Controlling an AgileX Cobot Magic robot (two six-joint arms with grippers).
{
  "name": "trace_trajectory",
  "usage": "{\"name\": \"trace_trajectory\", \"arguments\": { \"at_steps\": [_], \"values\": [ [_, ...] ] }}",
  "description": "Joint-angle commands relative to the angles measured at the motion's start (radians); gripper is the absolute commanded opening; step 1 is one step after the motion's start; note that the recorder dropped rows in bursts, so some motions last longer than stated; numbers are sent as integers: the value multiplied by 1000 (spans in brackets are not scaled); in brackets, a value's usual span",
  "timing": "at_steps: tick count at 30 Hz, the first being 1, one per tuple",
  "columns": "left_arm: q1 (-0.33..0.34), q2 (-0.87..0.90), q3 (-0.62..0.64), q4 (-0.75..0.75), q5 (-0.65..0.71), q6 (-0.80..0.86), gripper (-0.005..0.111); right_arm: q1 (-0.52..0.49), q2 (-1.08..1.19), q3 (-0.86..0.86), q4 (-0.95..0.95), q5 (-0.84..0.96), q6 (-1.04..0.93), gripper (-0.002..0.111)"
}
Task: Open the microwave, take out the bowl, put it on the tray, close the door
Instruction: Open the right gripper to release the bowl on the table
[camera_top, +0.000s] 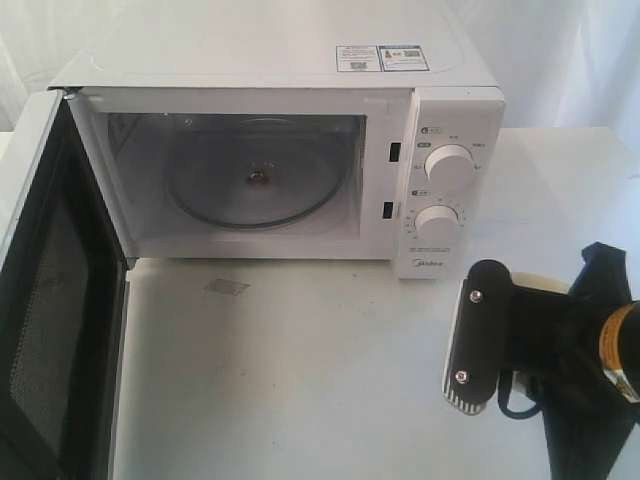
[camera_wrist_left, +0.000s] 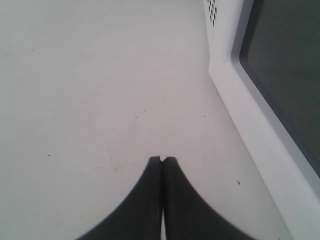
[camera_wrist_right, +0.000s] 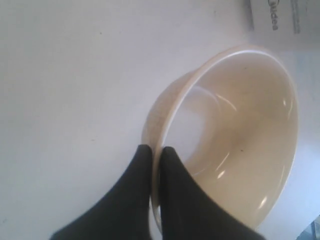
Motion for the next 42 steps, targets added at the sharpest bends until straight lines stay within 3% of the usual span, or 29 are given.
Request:
{"name": "trace_trajectory", "arguments": {
  "at_steps": [1,7,28,34,42],
  "values": [
    [4,-5,3,2,3,-1,0,-4,-32,53,-8,-8,47,0],
    [4,-5,3,2,3,-1,0,-4,-29,105,5,-196,116,0],
    [4,-5,3,2,3,-1,0,-4,101,152,-60,-274,114,0],
    [4,-5,3,2,3,-1,0,-4,101,152,-89,-217,130,13],
    [4,-5,3,2,3,-1,0,-4,101,152,-86,-275,155,16]
  ]
}}
